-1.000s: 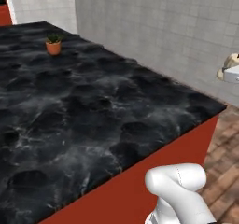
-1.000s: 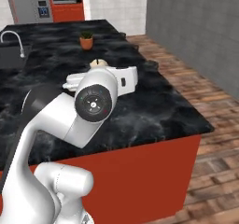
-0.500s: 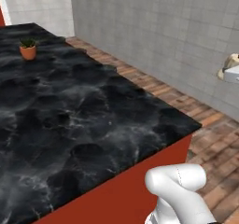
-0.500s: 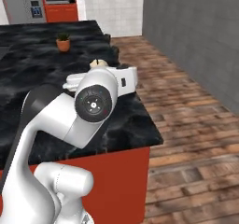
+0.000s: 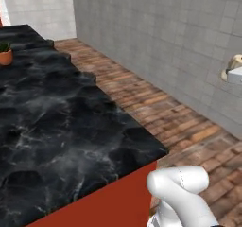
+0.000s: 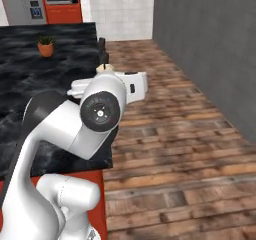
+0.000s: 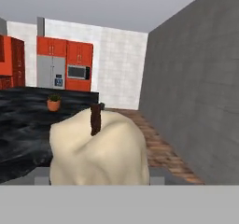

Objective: Get the candle and the beer from the cabinet and move them to the dining counter.

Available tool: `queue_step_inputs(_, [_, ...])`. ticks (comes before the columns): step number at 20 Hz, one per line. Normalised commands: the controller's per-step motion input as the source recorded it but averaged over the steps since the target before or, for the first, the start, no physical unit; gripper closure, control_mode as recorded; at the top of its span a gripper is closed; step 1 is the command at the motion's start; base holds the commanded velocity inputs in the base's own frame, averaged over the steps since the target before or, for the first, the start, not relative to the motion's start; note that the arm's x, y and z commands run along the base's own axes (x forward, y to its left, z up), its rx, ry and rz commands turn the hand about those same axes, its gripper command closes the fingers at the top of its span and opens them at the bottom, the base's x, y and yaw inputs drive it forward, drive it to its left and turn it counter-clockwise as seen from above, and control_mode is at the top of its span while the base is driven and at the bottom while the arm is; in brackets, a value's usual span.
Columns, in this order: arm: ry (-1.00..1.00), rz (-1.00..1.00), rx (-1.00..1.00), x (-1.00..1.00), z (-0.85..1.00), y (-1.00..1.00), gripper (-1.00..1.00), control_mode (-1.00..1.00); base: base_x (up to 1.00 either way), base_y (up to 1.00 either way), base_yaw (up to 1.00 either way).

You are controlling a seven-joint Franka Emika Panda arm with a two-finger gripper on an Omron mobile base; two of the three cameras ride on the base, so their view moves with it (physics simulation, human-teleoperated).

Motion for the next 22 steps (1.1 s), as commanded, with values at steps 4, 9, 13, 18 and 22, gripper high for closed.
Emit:
queue_step_inputs(4, [0.0, 0.0, 0.0, 0.0, 0.0, 0.0, 1.0, 1.0, 0.73, -0.86, 0.19])
queue_step_inputs(9, [0.0, 0.0, 0.0, 0.0, 0.0, 0.0, 1.0, 1.0, 0.83, -0.67, 0.23])
queue_step_inputs(13, [0.0, 0.0, 0.0, 0.0, 0.0, 0.0, 1.0, 1.0, 0.82, -0.63, 0.28])
queue_step_inputs(18, [0.0, 0.0, 0.0, 0.0, 0.0, 0.0, 1.0, 1.0, 0.71, -0.75, 0.29])
queue_step_inputs(22, [0.0, 0.0, 0.0, 0.0, 0.0, 0.0, 1.0, 1.0, 0.82, -0.64, 0.32])
